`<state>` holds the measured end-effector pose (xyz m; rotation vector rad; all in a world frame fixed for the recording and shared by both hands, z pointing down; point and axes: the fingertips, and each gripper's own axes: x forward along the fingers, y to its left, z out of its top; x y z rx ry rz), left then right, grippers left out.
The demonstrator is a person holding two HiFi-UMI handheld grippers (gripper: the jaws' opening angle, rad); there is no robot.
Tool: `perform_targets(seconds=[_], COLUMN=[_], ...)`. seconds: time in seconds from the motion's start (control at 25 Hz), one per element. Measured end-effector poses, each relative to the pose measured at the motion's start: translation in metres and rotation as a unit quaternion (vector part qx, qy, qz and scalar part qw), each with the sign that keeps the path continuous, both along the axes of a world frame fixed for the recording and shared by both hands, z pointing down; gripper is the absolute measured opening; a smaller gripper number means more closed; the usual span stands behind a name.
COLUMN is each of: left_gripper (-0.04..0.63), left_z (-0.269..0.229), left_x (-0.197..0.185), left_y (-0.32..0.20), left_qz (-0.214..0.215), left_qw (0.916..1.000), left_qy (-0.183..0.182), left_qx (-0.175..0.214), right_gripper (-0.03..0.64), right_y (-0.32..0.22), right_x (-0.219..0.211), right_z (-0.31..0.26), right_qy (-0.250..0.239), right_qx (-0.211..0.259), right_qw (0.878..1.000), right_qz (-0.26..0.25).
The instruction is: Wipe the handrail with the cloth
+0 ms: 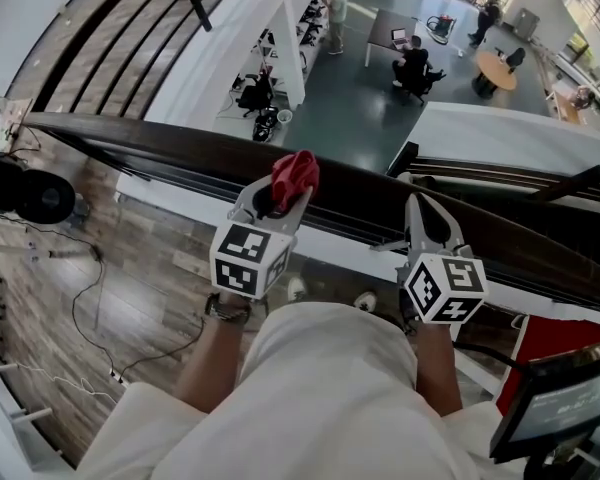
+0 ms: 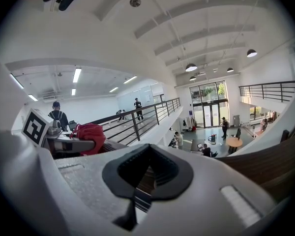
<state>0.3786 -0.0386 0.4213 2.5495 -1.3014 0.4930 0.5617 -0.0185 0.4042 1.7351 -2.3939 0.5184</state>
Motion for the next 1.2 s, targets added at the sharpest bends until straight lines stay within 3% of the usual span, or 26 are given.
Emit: perform_targets(seconds=[0.48,0.76,0.96,1.2], left_gripper=[0.130,0.129,0.129,0.127], left_z=[-0.003,-0.008,-0.012,-0.014], left_x=[-0.016,-0.031,-0.043,-0.029], left_y=[-0.005,-0.013,-0.025,-0.031], left_qz=[-0.015,-0.027,-0.052,-0.053], left_qw=[0.9997,0.9986,0.9979,0.9985], left_qy=[0.017,0.044,0.038,-0.009], left_qx=[-0.002,-0.007,-0.009,-0.013], right_gripper=[0.002,0.003,0.003,0.003], right_y=[0.002,0.003,0.005,0.005], right_x=[0.002,0.003,0.003,0.005], right_z=[-0.002,-0.003,-0.003,-0.005], right_qy=[0.009,0.012,0.015,0.018], right_qx=[0.004,0.005,0.007,0.009], right_qw=[1.000,1.000,1.000,1.000], right_qz=[0.000,0.004,0.006,0.012])
